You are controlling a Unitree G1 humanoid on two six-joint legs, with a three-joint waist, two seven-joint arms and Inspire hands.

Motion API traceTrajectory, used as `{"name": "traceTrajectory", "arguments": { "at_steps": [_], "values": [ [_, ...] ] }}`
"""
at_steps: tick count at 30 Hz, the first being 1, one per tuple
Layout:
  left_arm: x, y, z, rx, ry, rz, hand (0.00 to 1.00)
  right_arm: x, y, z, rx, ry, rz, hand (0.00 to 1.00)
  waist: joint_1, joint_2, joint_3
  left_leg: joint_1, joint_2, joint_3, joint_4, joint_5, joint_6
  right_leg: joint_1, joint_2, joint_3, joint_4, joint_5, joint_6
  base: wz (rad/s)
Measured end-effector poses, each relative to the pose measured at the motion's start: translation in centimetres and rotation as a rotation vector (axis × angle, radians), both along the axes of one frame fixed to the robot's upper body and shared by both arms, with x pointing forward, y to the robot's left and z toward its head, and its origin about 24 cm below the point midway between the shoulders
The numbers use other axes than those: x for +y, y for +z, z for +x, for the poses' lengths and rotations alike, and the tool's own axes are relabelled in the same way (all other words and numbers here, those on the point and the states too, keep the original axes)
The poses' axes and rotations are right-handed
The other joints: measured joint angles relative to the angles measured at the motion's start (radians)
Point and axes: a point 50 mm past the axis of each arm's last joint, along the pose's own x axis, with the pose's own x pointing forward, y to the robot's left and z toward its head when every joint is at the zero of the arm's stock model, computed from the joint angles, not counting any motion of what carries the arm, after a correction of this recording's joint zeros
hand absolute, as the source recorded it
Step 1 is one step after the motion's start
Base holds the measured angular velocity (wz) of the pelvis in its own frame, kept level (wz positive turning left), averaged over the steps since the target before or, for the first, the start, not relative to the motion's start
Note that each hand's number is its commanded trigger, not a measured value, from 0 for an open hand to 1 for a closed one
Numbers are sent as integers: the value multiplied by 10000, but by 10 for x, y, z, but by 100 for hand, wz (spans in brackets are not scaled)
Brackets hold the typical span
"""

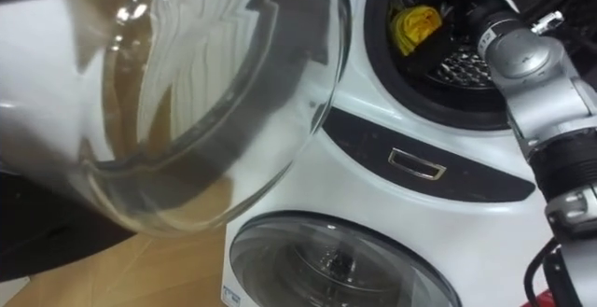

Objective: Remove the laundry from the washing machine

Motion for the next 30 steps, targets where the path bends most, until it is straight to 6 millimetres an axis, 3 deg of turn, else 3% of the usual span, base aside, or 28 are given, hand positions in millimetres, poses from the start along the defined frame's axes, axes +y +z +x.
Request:
{"name": "traceTrajectory", "arguments": {
  "at_steps": [3,9,23,30],
  "values": [
    [5,1,4,-23,-33,108,0,1,2,1,97,33,-462,100,15,-49,55,-8,-14,-4,-32,-11,-21,1,-4,-11,-5,-13,-20,0],
    [8,3,5,-86,-73,184,0,-9,6,-2,-130,-457,-722,100,101,-64,81,-10,6,-28,-21,-18,-36,-3,28,-14,-17,-22,-33,0],
    [8,4,11,-231,-109,195,0,-9,7,-2,-140,-403,-670,100,102,-43,81,7,99,-20,-35,-38,-69,-11,120,-12,-37,-21,-34,0],
    [8,3,7,-242,-33,210,0,-4,10,-2,-268,-168,-391,100,52,96,35,134,136,25,-53,-43,-81,65,149,39,-15,-21,-34,-1]
  ]
}}
